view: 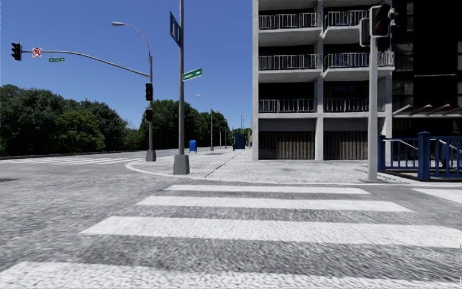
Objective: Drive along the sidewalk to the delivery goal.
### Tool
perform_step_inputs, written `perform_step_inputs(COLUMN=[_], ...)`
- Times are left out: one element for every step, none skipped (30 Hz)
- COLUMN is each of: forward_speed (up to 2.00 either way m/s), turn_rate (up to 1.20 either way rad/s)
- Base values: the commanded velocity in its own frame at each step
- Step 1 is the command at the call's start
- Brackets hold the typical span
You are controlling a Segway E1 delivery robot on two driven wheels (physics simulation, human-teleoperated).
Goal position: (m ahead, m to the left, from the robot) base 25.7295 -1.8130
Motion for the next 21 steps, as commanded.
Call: perform_step_inputs(forward_speed=[2.00, 2.00, 2.00, 2.00, 2.00, 2.00, 2.00, 2.00, 2.00, 2.00, 2.00, 2.00, 2.00, 2.00, 2.00, 2.00, 2.00, 2.00, 2.00, 2.00, 2.00], turn_rate=[0.00, 0.00, 0.00, 0.00, 0.00, 0.00, 0.00, 0.00, 0.00, 0.00, 0.00, 0.00, 0.00, 0.00, 0.00, 0.00, 0.00, 0.00, 0.00, 0.00, 0.00])
